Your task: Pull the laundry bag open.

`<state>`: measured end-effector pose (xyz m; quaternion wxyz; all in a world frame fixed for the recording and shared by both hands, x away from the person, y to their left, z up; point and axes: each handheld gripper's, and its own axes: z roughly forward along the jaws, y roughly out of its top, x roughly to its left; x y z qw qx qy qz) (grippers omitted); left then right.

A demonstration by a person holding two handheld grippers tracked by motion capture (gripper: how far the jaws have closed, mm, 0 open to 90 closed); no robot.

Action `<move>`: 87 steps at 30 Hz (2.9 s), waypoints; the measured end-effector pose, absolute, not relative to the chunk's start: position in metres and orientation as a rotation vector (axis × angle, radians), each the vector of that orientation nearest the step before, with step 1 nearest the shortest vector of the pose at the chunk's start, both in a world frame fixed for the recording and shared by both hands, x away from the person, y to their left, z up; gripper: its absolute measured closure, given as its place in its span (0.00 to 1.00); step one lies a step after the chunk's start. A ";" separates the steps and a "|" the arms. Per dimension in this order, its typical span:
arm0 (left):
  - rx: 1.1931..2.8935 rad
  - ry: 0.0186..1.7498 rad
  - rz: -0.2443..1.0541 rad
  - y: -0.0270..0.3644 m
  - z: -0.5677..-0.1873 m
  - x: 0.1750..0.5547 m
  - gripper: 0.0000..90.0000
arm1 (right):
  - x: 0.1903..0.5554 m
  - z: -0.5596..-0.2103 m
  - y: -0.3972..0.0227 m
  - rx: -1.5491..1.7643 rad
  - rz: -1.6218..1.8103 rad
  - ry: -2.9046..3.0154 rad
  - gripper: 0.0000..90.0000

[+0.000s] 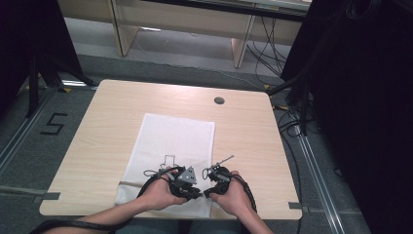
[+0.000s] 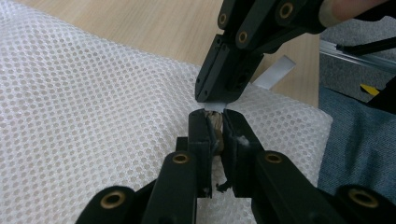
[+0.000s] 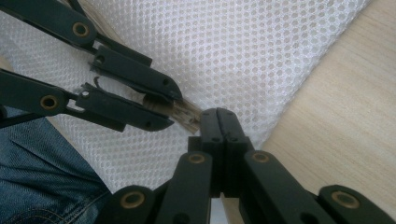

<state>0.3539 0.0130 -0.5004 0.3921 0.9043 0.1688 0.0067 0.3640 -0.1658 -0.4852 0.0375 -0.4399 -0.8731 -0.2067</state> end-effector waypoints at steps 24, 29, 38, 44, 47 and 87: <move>2.274 0.454 -0.003 0.029 -0.495 0.353 0.91 | 0.360 -0.484 -0.163 -1.317 -0.635 -2.718 1.00; 2.274 0.448 0.006 0.028 -0.494 0.352 0.91 | 0.359 -0.483 -0.163 -1.335 -0.621 -2.715 1.00; 2.281 0.450 0.006 0.032 -0.493 0.351 0.91 | 0.360 -0.484 -0.164 -1.299 -0.641 -2.733 1.00; 2.283 0.441 0.017 0.036 -0.490 0.352 0.91 | 0.359 -0.484 -0.164 -1.309 -0.633 -2.726 1.00; 2.279 0.455 0.007 0.037 -0.490 0.351 0.91 | 0.359 -0.484 -0.164 -1.314 -0.629 -2.729 1.00; 2.278 0.468 0.021 0.056 -0.484 0.350 0.91 | 0.359 -0.484 -0.163 -1.314 -0.626 -2.733 1.00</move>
